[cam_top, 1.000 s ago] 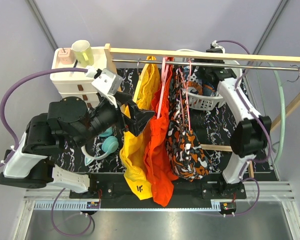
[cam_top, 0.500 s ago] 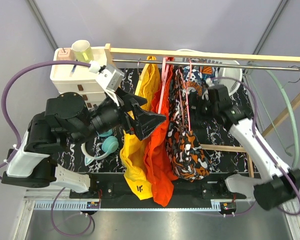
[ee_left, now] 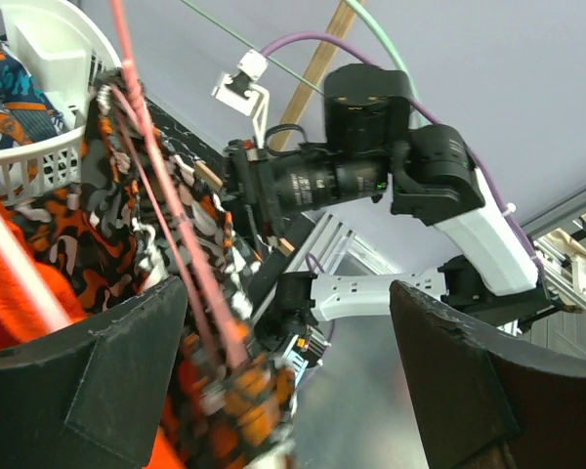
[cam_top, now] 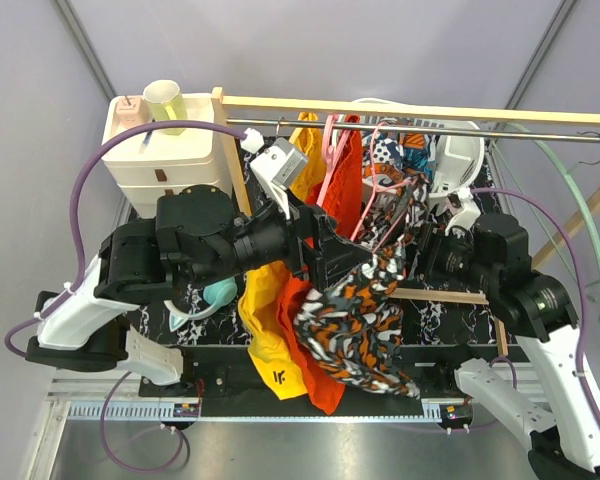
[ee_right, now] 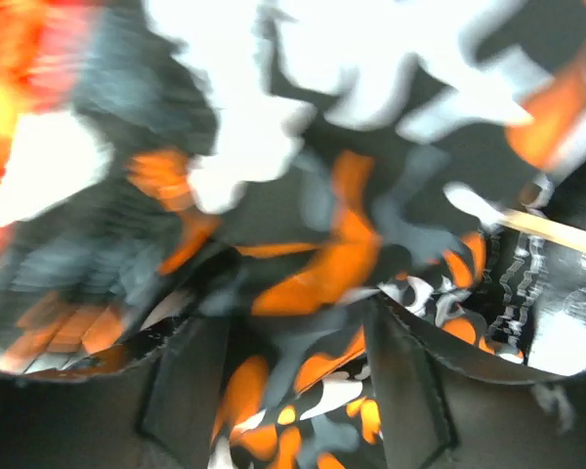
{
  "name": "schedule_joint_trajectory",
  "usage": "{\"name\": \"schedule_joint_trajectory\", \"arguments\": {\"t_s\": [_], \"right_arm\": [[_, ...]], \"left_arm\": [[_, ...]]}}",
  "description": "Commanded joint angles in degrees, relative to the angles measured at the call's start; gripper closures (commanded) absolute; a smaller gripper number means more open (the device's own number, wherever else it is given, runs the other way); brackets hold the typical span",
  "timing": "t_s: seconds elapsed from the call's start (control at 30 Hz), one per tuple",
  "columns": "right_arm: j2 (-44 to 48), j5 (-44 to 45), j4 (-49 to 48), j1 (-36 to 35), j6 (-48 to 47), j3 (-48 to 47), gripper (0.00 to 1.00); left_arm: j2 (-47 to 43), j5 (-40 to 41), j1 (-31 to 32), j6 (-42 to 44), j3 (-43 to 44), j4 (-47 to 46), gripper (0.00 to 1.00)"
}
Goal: Remove the shorts from the hanger
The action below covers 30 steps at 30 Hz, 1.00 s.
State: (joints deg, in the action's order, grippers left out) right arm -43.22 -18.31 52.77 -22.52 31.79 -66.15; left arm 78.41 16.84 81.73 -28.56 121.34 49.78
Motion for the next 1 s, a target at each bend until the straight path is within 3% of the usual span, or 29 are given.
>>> {"name": "schedule_joint_trajectory", "arguments": {"t_s": [0.0, 0.1, 0.2, 0.47, 0.6, 0.97], "right_arm": [[1.65, -5.36, 0.4, -0.5, -2.53, -4.95, 0.37], [3.4, 3.5, 1.72, -0.5, -0.51, -6.09, 0.33], [5.25, 4.5, 0.05, -0.5, 3.18, -6.01, 0.28], [9.64, -5.15, -11.37, -0.5, 17.24, -1.97, 0.27], [10.0, -5.16, -7.44, -0.59, 17.69, -4.94, 0.27], [10.7, -7.53, -0.49, -0.5, 14.7, -9.43, 0.27]], "left_arm": [[0.78, -1.2, -0.17, -0.89, 3.9, -2.76, 0.14], [0.6, 0.47, -0.08, -0.62, 3.82, -2.84, 0.16], [0.6, 3.27, -0.17, -0.62, 3.29, -2.5, 0.16], [6.39, 10.13, -0.08, 0.95, 6.89, 1.11, 0.31], [11.92, 15.76, -0.17, 0.96, 13.99, 6.02, 0.36], [16.59, 25.95, -0.17, 1.05, 15.68, 7.44, 0.41]]}}
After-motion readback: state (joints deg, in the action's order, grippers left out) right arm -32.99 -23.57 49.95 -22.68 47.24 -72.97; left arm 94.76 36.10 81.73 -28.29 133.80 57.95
